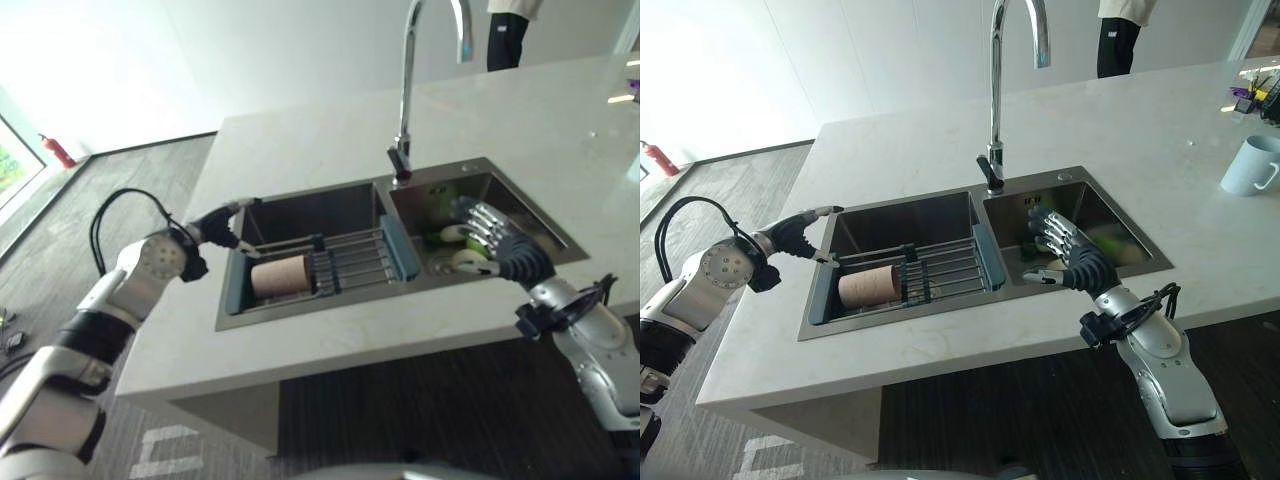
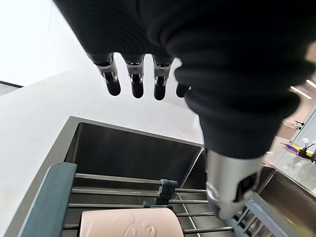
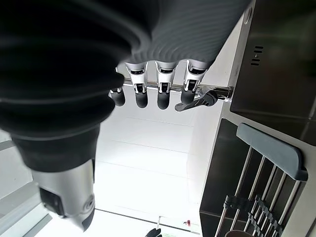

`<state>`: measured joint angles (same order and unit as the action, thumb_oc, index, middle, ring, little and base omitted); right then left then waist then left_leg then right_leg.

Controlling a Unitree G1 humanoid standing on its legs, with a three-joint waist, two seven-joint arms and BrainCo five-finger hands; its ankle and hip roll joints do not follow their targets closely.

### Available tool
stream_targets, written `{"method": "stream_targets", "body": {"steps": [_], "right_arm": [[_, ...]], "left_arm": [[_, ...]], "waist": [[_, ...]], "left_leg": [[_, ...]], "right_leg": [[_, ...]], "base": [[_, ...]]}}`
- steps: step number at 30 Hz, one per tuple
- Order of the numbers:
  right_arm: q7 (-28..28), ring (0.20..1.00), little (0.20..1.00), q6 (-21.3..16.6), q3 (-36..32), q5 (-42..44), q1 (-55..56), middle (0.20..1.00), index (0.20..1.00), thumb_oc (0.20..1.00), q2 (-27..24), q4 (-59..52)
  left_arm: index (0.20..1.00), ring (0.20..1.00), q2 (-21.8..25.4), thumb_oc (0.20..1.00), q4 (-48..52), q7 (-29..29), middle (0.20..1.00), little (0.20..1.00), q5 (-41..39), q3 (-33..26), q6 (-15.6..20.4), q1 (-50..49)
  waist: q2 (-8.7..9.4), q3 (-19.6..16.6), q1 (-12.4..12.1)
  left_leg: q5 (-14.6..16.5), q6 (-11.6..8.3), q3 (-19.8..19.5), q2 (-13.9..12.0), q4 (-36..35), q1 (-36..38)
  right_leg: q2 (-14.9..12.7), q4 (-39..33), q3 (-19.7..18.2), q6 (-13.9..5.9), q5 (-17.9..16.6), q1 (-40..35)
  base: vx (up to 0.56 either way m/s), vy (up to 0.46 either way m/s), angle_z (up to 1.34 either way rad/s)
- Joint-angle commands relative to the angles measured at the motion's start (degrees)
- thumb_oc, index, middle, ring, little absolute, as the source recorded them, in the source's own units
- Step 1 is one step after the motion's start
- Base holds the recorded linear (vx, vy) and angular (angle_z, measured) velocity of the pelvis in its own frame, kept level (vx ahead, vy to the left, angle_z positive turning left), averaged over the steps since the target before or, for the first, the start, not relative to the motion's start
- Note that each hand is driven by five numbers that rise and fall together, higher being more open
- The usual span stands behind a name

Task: Place the dishes in the dishwasher.

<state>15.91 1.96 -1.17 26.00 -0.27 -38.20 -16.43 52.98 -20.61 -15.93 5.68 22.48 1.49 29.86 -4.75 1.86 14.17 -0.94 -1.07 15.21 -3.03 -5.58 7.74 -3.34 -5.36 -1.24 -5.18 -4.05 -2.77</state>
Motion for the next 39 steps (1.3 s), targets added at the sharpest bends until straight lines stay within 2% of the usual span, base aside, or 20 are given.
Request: {"method": "stream_targets", "body": {"steps": [1,15,24,39], "right_arm": [[0.72,1.0,1.0,-2.49,-1.21,1.94,-4.55,1.0,1.0,1.0,-1.81,-0.96],[2.14,1.0,1.0,-2.43,-1.71,1.1,-3.42,1.0,1.0,1.0,-0.59,-1.22],[2.29,1.0,1.0,-2.36,-1.77,0.42,-2.78,1.0,1.0,1.0,0.18,-1.45],[3.48,1.0,1.0,-1.4,-2.32,-0.02,-1.09,1.0,1.0,1.0,0.74,-2.76]], "left_arm": [[1.0,1.0,-0.71,1.0,-3.89,0.97,1.0,1.0,1.54,-1.3,-0.25,5.63],[1.0,1.0,-5.73,1.0,-8.59,1.79,1.0,1.0,6.94,0.55,0.04,3.48],[1.0,1.0,-7.16,1.0,-9.87,1.67,1.0,1.0,10.04,0.97,-0.7,2.96],[1.0,1.0,-10.86,1.0,-17.86,2.85,1.0,1.0,15.48,0.74,-0.46,1.13]], "waist": [[0.0,-1.55,0.68],[0.73,-1.64,1.73],[0.79,-1.56,2.16],[0.99,-1.54,3.46]], "left_leg": [[3.89,-1.61,1.78,-2.3,0.58,1.96],[4.23,-1.16,3.06,-2.31,0.58,2.71],[4.33,-1.01,3.51,-2.32,0.58,2.93],[4.3,-0.85,4.73,-2.32,0.58,3.37]], "right_leg": [[-1.48,0.36,4.06,-4.18,3.07,-2.49],[-1.45,0.36,3.32,-4.33,2.98,-2.75],[-1.32,0.36,3.02,-4.31,2.92,-2.76],[-1.08,0.36,2.08,-4.34,2.53,-2.59]], "base": [[0.03,0.002,-0.09],[0.01,0.0,-0.03],[0.0,-0.002,0.0],[0.03,-0.009,-0.05]]}}
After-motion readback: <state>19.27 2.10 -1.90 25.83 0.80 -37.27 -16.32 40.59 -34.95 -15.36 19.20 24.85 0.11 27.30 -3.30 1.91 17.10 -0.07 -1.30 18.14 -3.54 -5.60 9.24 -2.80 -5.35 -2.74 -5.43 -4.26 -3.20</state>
